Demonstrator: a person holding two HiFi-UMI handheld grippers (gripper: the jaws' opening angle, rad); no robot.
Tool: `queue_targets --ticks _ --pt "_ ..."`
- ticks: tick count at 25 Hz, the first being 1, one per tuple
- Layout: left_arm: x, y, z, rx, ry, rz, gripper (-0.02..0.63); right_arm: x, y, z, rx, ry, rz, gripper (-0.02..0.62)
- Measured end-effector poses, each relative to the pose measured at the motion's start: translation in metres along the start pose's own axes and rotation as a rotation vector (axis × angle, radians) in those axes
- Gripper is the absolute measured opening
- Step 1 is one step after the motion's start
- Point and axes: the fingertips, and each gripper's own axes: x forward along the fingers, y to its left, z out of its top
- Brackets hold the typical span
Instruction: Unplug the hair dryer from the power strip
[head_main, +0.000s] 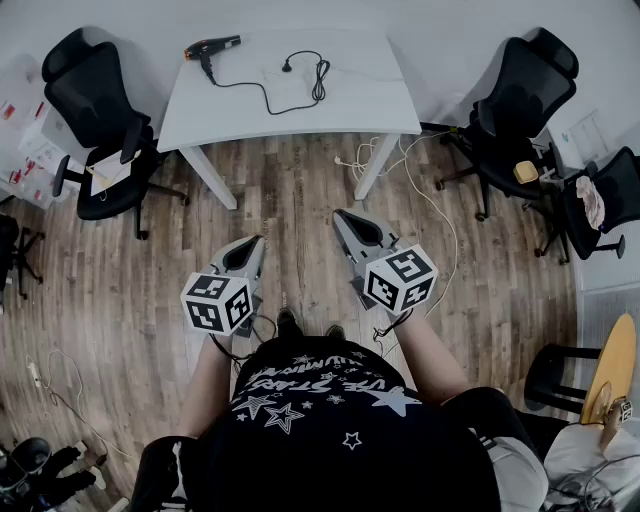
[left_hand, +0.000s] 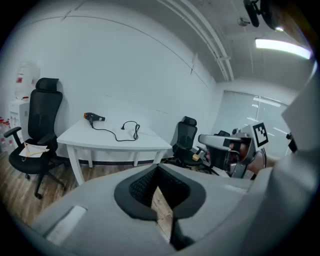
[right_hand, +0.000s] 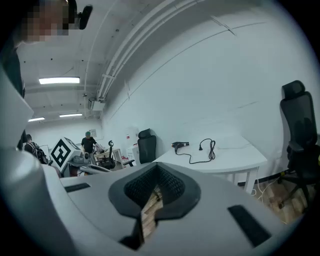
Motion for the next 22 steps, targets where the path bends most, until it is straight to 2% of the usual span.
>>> queue_targets --ticks 7,12,22 --pt "0.003 0.006 0.005 0.007 -0.007 0.007 0.008 0.005 0.001 0.001 -0.025 0.012 -0.017 0.008" --pt "0.011 0.008 0.003 0.056 0.014 0.014 0.008 0.009 -0.004 -0.004 -0.058 0.029 -0.06 0.008" --pt "0.015 0.025 0.006 0.053 0.004 -0.001 0.008 0.023 -0.017 -0.018 -0.049 0.07 -0.145 0.008"
